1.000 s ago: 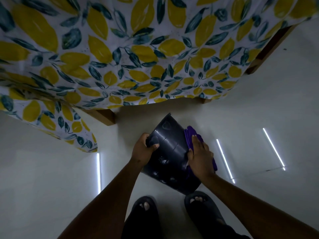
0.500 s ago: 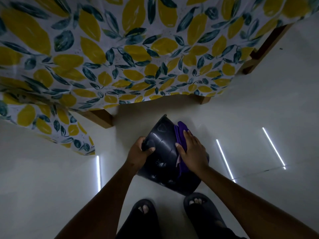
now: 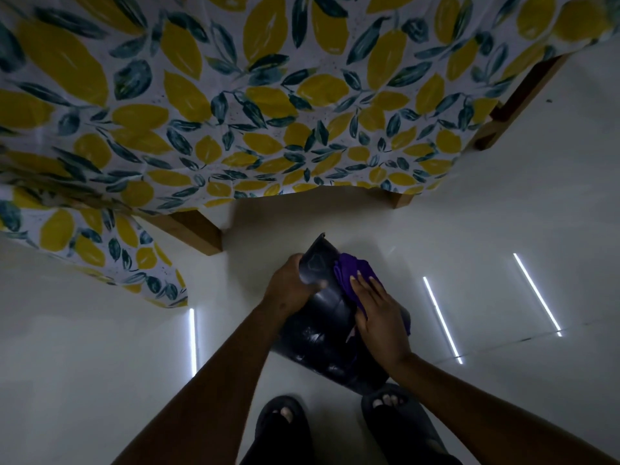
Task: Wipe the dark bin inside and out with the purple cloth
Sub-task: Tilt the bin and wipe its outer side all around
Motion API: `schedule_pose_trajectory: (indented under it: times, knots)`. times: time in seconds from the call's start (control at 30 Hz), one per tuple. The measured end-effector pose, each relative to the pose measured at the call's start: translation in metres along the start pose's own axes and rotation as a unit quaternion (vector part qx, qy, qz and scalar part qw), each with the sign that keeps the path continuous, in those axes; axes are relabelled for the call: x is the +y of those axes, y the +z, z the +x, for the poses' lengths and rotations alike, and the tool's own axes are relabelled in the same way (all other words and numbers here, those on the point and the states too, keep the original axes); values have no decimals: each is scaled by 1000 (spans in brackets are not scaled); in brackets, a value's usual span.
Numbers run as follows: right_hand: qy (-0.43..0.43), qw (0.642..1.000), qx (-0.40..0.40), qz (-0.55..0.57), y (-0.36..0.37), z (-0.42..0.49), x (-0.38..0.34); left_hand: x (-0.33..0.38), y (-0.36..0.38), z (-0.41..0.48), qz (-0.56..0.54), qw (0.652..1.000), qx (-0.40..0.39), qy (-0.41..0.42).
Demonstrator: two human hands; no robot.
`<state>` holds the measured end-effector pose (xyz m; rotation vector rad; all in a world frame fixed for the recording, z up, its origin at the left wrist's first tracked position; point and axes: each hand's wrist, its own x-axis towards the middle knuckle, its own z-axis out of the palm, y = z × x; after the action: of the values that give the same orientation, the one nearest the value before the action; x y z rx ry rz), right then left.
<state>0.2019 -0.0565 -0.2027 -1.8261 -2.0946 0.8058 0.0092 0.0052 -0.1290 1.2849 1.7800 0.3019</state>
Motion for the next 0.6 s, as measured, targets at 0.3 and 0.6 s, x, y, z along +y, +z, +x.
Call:
schedule_pose_trajectory:
  times: [0.3,0.6]
  knots:
    - [-85,995,51,-22,-11,33,-16,-6,8,7,-143,988,61,1]
    - [2,1000,-7,15,-8,15,0,-28,-3,-2,-168,982,82,32]
